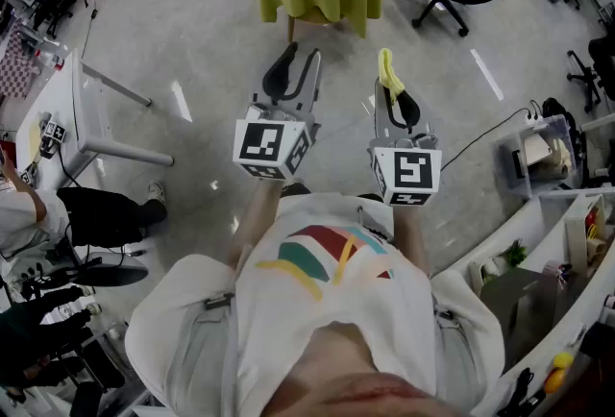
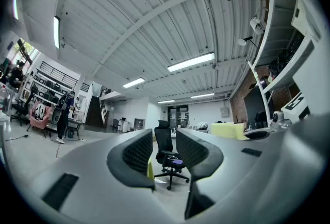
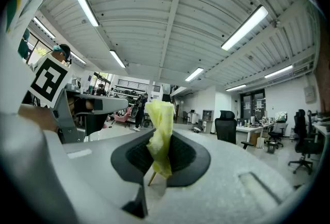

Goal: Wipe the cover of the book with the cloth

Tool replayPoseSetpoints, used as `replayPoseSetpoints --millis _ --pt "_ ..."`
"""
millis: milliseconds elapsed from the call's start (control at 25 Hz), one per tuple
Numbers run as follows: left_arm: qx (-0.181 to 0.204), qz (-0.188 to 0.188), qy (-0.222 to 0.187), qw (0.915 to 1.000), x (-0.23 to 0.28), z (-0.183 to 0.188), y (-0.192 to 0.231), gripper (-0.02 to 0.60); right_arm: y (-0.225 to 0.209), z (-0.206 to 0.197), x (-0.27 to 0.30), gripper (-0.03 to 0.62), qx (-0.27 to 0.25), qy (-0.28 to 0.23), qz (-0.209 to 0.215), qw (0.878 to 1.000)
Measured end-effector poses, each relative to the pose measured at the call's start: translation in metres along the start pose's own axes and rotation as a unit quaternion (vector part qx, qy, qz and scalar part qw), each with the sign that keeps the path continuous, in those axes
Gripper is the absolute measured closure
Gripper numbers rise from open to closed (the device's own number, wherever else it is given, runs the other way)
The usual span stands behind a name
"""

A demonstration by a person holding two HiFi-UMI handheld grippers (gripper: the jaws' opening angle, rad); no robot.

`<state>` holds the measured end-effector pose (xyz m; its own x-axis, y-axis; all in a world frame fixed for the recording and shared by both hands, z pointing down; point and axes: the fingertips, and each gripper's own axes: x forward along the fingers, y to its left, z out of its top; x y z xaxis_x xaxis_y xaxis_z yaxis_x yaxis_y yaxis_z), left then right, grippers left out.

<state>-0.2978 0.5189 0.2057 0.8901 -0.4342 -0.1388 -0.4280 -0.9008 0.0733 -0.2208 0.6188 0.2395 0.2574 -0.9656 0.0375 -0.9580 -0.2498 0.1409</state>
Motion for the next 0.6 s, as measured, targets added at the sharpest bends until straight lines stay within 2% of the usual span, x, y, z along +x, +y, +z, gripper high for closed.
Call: replayPoseSetpoints --millis 440,600 --pt "0.001 0.011 0.009 0.9999 0.003 -0.012 0.005 0.454 -0.003 -0.018 0.009 0.565 0.004 0.019 0.009 1.000" --pt "0.001 0.017 0.011 0.9998 0.003 -0.014 0.011 0.454 0.002 -0.016 0.013 0.565 -0.001 0.006 0.019 1.000"
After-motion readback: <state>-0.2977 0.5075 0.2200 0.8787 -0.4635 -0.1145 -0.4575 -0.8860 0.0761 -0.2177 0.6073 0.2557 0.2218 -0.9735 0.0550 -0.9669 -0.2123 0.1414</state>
